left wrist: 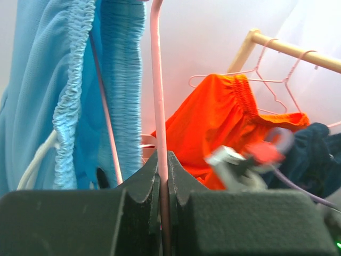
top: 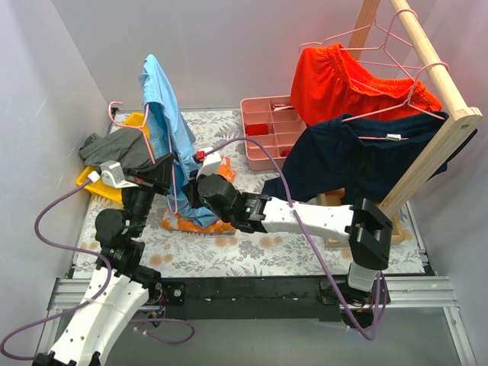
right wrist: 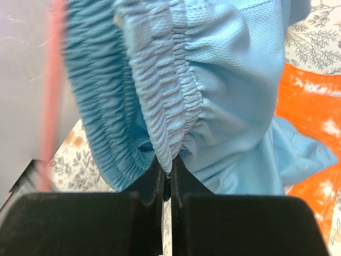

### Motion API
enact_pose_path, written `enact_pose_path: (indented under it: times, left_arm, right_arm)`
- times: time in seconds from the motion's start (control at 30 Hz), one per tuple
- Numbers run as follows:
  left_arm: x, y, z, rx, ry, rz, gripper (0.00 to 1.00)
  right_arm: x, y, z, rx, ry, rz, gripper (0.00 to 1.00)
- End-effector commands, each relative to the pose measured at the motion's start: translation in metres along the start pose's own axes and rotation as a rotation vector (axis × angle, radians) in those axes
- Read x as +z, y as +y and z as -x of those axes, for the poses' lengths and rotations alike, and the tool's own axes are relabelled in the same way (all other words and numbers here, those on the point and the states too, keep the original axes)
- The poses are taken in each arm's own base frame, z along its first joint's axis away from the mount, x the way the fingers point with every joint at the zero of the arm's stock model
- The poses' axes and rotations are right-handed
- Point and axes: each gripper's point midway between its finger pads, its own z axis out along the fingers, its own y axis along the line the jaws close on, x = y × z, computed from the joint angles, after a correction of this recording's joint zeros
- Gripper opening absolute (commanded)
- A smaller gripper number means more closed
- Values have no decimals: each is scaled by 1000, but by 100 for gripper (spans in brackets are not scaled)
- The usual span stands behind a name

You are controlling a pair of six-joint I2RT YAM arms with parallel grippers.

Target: Place the shorts on the hanger

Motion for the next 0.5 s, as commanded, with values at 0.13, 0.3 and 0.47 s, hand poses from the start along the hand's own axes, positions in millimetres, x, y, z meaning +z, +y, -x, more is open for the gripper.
enact_pose_path:
  times: [0.13,0.3,0.47]
  left_arm:
    - [30,5,31,20,-220,-2,0]
    - [39,14,16,23,-209,7,0]
    - [44,22,8,34,-193,37,0]
  right_arm:
    - [-56,17,8,-4,12,44,1]
    - [-72,30,-2,-48,81,76,1]
    - [-79,37,-14,-97,133,82,1]
